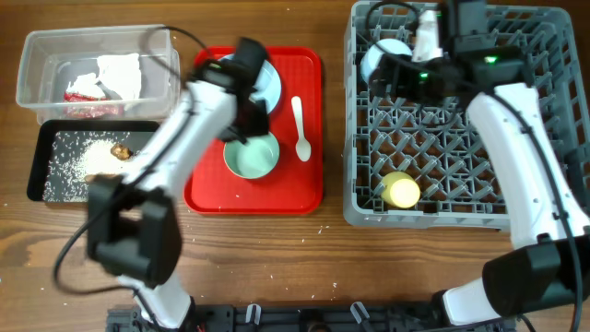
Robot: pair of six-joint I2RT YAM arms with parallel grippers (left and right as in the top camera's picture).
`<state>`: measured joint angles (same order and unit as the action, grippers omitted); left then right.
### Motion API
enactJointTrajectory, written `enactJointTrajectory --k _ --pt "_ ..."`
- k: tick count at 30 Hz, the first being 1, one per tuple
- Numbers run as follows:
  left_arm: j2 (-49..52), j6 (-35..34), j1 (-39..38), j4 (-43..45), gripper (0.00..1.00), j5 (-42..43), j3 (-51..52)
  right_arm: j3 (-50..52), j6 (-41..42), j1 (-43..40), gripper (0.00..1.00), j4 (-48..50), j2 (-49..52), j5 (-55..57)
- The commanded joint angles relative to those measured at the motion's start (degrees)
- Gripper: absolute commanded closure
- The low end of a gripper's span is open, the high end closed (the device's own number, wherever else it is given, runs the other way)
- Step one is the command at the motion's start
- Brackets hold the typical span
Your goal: Sort waste into correct bins and load items into the dishwasher rack
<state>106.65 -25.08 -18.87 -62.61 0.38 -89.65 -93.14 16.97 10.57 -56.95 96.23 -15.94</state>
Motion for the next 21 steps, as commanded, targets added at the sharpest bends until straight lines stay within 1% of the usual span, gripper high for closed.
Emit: enactJointTrajectory --k 1,2,4,7,9,11,13,19,21 --pt "-10.9 -2.9 9.7 -0.2 0.38 1.7 -2.6 -0.2 5.4 7.6 0.14 3.0 3.0 -1.5" --pt "-12.6 -2.9 12.7 -0.2 0.37 1.7 -2.6 -0.2 6.2 9.7 0.14 4.4 4.2 -1.4" --pt "-14.5 -2.9 17.8 -0.2 0.39 2.4 -2.6 -0.2 7.4 14.3 0.14 7.3 7.3 -0.4" --pt "-14.7 -2.8 22.4 -0.3 0.37 5.2 -2.6 -0.2 7.4 18.2 0.16 8.6 11.7 -0.4" --pt "-14.7 -2.8 24.0 -0.2 0.36 5.4 -2.5 -0.2 7.5 20.2 0.2 8.6 14.7 -0.5" --pt "-14.7 -2.8 24.3 -0.2 0.34 5.4 -2.5 -0.2 7.6 22.4 0.25 9.1 18.9 -0.5" --pt "-14.7 -2.8 24.3 -0.2 0.34 5.4 -2.5 -0.2 7.6 23.5 0.28 9.5 20.9 -0.5" --pt "-14.7 -2.8 24.3 -0.3 0.32 5.4 -2.5 -0.2 7.6 26.1 0.47 11.9 26.2 -0.5" --pt "-14.7 -2.8 24.2 -0.7 0.32 5.4 -2.5 -0.2 7.6 26.2 0.59 12.2 27.0 -0.5"
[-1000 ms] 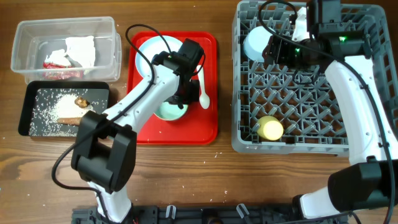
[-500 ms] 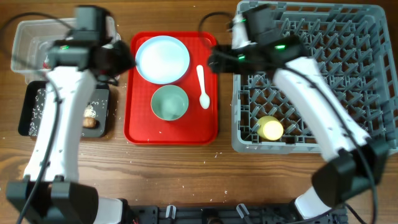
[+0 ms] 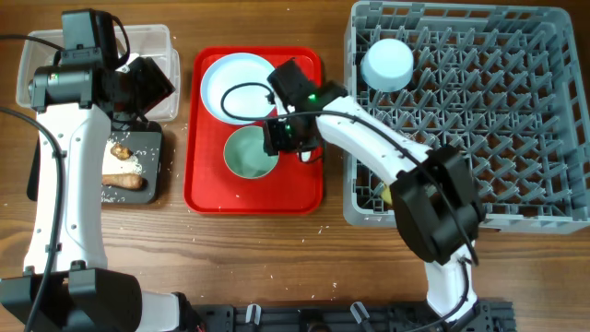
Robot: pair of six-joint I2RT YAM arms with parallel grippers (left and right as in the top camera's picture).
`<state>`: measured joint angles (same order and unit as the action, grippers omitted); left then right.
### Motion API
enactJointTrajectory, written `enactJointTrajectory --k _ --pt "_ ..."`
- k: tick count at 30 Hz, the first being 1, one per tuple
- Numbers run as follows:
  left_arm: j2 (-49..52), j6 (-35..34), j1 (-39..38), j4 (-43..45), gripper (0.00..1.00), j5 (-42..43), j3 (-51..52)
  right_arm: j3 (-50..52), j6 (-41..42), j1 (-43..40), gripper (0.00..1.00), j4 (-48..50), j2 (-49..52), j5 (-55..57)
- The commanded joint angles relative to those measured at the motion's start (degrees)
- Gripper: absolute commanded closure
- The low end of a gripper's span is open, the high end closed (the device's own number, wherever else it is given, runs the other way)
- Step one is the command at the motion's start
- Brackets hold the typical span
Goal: Sort waste into correct bins and load items into the dishwasher rack
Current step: 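Place the green bowl into the rack with the right gripper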
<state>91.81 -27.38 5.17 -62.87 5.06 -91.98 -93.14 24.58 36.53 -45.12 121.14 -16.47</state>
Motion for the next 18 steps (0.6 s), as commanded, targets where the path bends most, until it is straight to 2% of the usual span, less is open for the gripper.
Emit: enactJointTrajectory --k 1,3,8,9,12,18 --pt "0.1 -0.5 0.2 -0.6 0.32 0.7 -0.2 -0.1 0.0 0.3 0.62 0.4 2.3 0.4" --pt "0.1 -0.5 0.2 -0.9 0.32 0.7 -0.2 0.2 0.0 0.3 0.63 0.4 2.4 2.7" --pt "0.1 -0.5 0.2 -1.3 0.3 0.7 -0.2 1.0 0.1 0.3 0.88 1.3 2.4 4.2" --pt "0.1 -0.5 0.2 -1.3 0.26 0.7 -0.2 1.0 0.5 0.2 0.96 1.6 2.4 4.5" --pt "0.1 -0.5 0.2 -1.5 0.0 0.7 -0.2 0.9 1.1 0.0 0.96 1.8 2.2 4.4" --pt "0.1 -0.5 0.2 -1.5 0.0 0.7 -0.2 0.8 1.0 -4.0 0.96 -2.0 -7.0 6.8"
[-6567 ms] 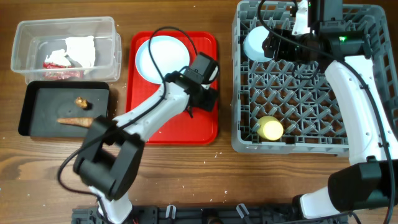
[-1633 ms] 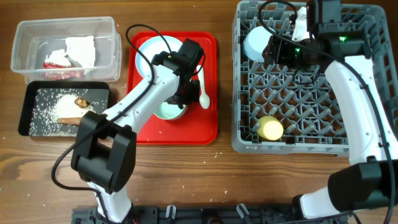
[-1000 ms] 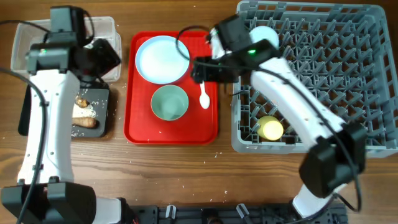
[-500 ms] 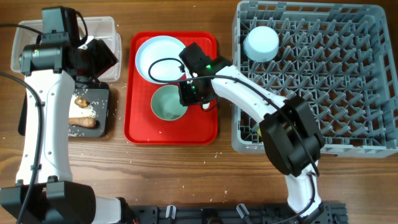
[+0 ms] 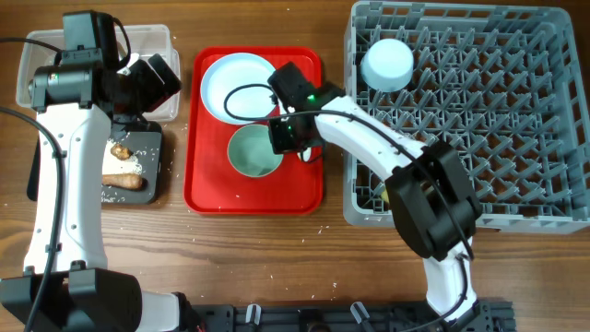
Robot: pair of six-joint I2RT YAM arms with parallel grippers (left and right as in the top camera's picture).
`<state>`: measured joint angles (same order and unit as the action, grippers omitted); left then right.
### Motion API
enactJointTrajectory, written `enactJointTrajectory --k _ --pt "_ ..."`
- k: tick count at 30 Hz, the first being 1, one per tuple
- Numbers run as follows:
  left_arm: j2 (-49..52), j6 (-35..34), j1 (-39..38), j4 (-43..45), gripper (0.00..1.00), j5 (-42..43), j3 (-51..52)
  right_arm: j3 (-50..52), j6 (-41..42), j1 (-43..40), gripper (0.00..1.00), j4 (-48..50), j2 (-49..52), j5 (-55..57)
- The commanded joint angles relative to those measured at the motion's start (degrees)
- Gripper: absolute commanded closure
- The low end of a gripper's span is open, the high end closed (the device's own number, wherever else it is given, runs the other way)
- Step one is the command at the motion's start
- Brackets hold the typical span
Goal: Sort waste into correct bins and load items into the dishwasher rack
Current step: 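Place the green bowl into the rack with the right gripper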
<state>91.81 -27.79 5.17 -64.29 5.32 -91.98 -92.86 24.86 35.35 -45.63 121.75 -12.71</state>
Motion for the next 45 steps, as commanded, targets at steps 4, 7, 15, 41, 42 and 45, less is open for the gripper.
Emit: enactJointTrajectory --k 4,7,15,41,42,45 --pt "0.1 -0.1 0.2 -0.1 0.0 0.4 -0.2 0.5 1.3 -9.6 0.96 -6.9 -21.2 10.5" --pt "0.1 -0.1 0.2 -0.1 0.0 0.4 -0.2 0.5 1.3 -13.4 0.96 -9.6 -29.9 17.3" --pt "0.1 -0.1 0.2 -0.1 0.0 0.4 -0.2 1.7 9.5 -14.8 0.96 -27.3 -38.3 71.5" --pt "0.1 -0.1 0.2 -0.1 0.0 0.4 -0.2 3.5 -26.4 -10.8 0.93 -14.0 -11.4 74.4" --pt "0.1 -0.1 0.2 -0.1 0.0 0.4 -0.2 3.9 -26.4 -10.6 0.92 -14.2 -11.4 74.5" --pt "0.1 -0.1 0.2 0.0 0.0 0.4 -0.2 4.4 -26.1 -10.6 0.93 -14.6 -11.4 75.5"
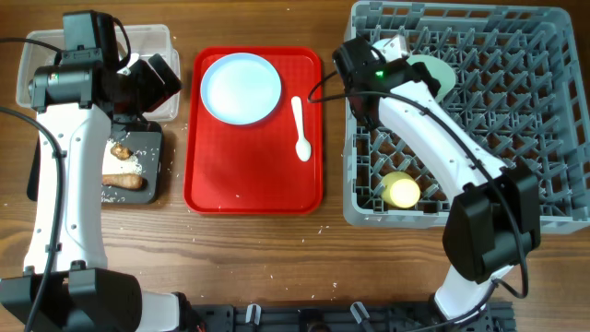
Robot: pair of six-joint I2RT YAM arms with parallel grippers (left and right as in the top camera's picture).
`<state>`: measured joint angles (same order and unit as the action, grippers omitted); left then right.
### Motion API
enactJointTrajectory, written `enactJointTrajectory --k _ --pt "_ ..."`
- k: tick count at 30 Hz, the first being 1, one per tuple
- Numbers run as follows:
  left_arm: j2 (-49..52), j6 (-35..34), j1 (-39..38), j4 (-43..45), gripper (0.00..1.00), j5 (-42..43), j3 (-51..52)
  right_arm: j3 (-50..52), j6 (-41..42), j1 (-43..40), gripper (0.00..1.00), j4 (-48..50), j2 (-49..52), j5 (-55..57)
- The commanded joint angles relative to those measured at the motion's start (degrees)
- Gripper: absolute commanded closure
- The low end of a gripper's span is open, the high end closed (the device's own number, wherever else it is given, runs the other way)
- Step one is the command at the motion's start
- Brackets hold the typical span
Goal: Sort waste into correct bins and load items into the dishwasher rack
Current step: 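Place the green bowl into the rack with the right gripper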
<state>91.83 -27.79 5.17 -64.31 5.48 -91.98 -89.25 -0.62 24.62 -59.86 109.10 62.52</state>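
My right gripper (pixel 412 65) reaches into the far left corner of the grey dishwasher rack (pixel 516 138). It is shut on the left rim of a pale green bowl (pixel 435 79), which stands tilted among the prongs. A white cup (pixel 391 45) is mostly hidden behind that arm. A white plate (pixel 241 87) and a white spoon (pixel 300 129) lie on the red tray (pixel 253 184). My left gripper (pixel 152 78) hangs over the right end of the clear bin (pixel 55 51); its fingers are too dark to read.
A black tray (pixel 152 189) with food scraps (pixel 124 175) lies below the clear bin. A yellow item (pixel 401 191) sits in the rack's near left part. Crumbs dot the wooden table (pixel 277 267) in front.
The green bowl has gone from the red tray into the rack's far left corner, with my right gripper on it. The spoon on the tray is uncovered. The left arm has not moved.
At first my left arm was over the red tray by the plate and bowl, and my right was in the rack at the white cup. Then the left was at the clear bin and the right on the bowl on the tray. Now the bowl is in the rack.
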Motion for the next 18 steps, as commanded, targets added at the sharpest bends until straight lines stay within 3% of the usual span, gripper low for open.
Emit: enactJointTrajectory --k 1,3,7,11,14,16,18 --pt "0.1 -0.1 0.2 0.0 0.0 0.3 -0.2 0.8 -0.4 0.1 0.95 -0.3 1.3 1.8" --pt "0.1 -0.1 0.2 0.0 0.0 0.2 -0.2 0.8 1.8 0.1 0.95 0.0 1.3 5.6" --pt "0.1 -0.1 0.2 0.0 0.0 0.3 -0.2 0.7 11.6 0.1 0.62 -0.5 0.7 -7.5" --pt "0.1 -0.1 0.2 0.0 0.0 0.3 -0.2 -1.4 22.7 0.0 0.42 -0.5 -4.7 -22.2" --pt "0.1 -0.1 0.2 0.0 0.0 0.2 -0.2 -5.8 22.9 -3.0 0.07 1.6 -13.6 -38.3" --pt "0.1 -0.1 0.2 0.0 0.0 0.2 -0.2 -5.9 19.7 -6.6 0.05 3.8 -17.7 -45.9" --pt "0.1 -0.1 0.2 0.0 0.0 0.3 -0.2 -5.9 23.3 -12.6 0.12 3.6 -18.8 -46.7"
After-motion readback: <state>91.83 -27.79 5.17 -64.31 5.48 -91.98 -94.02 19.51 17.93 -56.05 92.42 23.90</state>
